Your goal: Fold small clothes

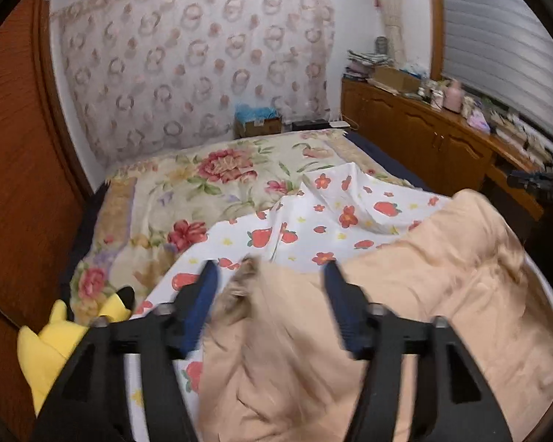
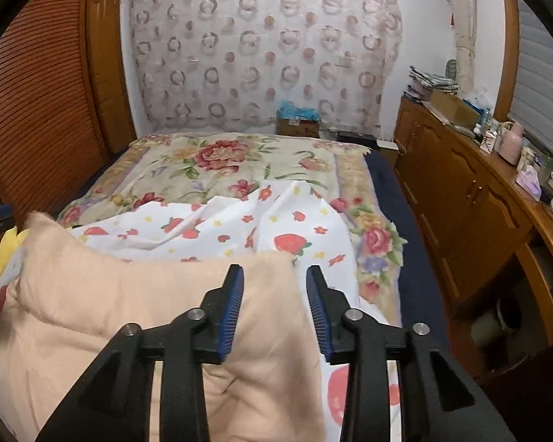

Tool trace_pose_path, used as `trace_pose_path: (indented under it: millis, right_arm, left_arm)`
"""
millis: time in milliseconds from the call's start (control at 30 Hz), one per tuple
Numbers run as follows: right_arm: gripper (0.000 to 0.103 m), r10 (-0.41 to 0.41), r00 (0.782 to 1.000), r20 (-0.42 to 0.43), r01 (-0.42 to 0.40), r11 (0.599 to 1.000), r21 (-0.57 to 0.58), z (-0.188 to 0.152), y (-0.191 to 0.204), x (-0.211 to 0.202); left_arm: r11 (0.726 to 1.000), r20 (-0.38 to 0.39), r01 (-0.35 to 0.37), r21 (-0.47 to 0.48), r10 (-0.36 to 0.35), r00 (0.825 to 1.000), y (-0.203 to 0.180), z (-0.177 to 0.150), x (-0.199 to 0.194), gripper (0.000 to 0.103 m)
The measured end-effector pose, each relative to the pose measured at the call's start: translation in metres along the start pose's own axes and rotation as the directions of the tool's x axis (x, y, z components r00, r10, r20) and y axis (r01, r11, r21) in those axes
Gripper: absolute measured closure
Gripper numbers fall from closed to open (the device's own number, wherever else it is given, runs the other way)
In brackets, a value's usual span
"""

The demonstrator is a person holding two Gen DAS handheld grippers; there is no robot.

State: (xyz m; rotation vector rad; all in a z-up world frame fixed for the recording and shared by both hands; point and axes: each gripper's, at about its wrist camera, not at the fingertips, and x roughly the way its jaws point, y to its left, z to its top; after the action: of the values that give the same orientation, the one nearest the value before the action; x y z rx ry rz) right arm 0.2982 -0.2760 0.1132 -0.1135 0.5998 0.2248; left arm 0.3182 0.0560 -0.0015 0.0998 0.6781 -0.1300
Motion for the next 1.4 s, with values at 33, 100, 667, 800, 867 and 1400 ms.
trace_pose_path:
  millis: [33,100,667,800,867,1400]
  right_arm:
    - [0.064,0.008,1.0,-0.007,-0.008,1.0,-0.007,-0.007,0.001,-0.001]
    - [0.06,0.03,0.999,-0.017,-0.03,0.999,-0.024,-0.02,0.004,-0.005]
    - [0.06,0.132,0.974,-0.186,-0.128,0.991,0.032,-0.106,-0.012,-0.047]
    - [0.06,0.117,0.976,-0.183,-0.116,0.993,0.016,-0.104,-0.015,-0.045]
    - [0.06,0.114,0.977,-0.178,-0.113,0.993,0.017,-0.103,-0.016,-0.048]
    - [0.059,0.119,0.981,-0.151,-0.117,0.993,0.021,-0.118,-0.019,-0.051]
  left_arm:
    - [1.0,-0.005,0.008,0.008,-0.008,1.0,-0.004,-0.004,-0.003,0.032]
    - [0.999,-0.026,0.051,-0.002,-0.051,0.998,-0.009,-0.016,-0.012,0.031]
    - [0.997,-0.227,0.06,-0.057,-0.071,0.971,0.009,-0.114,-0.023,0.031]
    - [0.992,-0.235,0.04,-0.116,-0.067,0.97,0.021,-0.118,-0.019,0.031]
    - [0.991,-0.24,0.048,-0.125,-0.077,0.968,0.023,-0.119,-0.014,0.036]
    - [0.977,-0.261,0.059,-0.203,-0.112,0.959,0.028,-0.108,0.016,0.062]
